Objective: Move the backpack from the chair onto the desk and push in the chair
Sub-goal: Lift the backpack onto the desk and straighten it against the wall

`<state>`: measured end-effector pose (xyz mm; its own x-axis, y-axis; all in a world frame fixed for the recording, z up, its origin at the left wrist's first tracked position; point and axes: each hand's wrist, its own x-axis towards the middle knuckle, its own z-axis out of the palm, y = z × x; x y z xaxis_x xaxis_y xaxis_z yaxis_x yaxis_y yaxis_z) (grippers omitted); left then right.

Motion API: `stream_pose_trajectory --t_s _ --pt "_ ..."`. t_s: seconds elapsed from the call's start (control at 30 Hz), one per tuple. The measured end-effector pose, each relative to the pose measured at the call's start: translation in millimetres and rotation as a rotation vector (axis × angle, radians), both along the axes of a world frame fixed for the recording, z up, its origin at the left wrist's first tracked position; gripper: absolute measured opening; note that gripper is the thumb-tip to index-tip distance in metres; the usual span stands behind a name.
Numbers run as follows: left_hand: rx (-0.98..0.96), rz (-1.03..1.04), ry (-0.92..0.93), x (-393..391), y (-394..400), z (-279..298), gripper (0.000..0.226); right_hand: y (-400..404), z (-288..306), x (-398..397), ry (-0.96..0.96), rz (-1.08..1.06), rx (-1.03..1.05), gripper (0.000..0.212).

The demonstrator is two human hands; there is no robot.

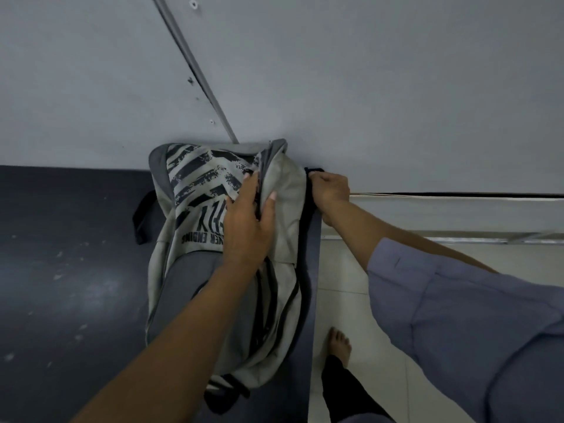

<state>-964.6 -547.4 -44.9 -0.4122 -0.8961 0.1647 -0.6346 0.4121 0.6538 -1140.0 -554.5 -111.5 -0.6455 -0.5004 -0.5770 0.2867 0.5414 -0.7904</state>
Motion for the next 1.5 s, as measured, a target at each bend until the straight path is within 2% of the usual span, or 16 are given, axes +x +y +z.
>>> stream_pose_trajectory --t_s 0.13,0.2,0.33,0.5,0.63,0.73,0.83,0.97,1.1,1.27,1.4,1.5 --pt "0.038 -0.06 -0.132 -9 5 -12 0.063 -4 -2 -3 -0.118 0.082 0.023 0.058" --pt "0.032 -0.075 -0.158 -12 4 -16 0.068 2 2 -1 -0.118 0.143 0.028 0.067" --pt "-0.019 -0.076 -0.209 -7 -2 -14 0.07 12 16 7 0.009 0.204 0.017 0.062" --pt "-0.176 -0.066 -0.172 28 -27 3 0.055 22 35 20 0.342 0.101 -0.052 0.047" --pt "-0.216 -0.017 -0.163 72 -50 8 0.049 23 56 43 0.553 0.033 -0.183 0.037" --pt "-0.243 0.003 -0.171 106 -65 9 0.049 22 67 63 0.683 0.03 -0.217 0.047" --pt "-0.251 0.033 -0.19 140 -80 8 0.05 15 76 98 0.771 0.113 -0.245 0.049" --pt "-0.168 0.014 -0.21 184 -98 1 0.056 3 79 158 0.889 0.198 -0.243 0.045" --pt "-0.078 0.0 -0.212 223 -119 -7 0.052 -17 69 213 0.904 0.297 -0.185 0.047" --pt "0.105 0.016 -0.218 258 -138 -27 0.054 -37 53 273 0.931 0.397 -0.046 0.061" --pt "0.214 0.057 -0.199 263 -153 -42 0.051 -47 39 301 1.195 0.459 -0.001 0.067" --pt "0.266 0.064 -0.182 257 -166 -53 0.043 -59 26 308 1.304 0.575 0.071 0.068"
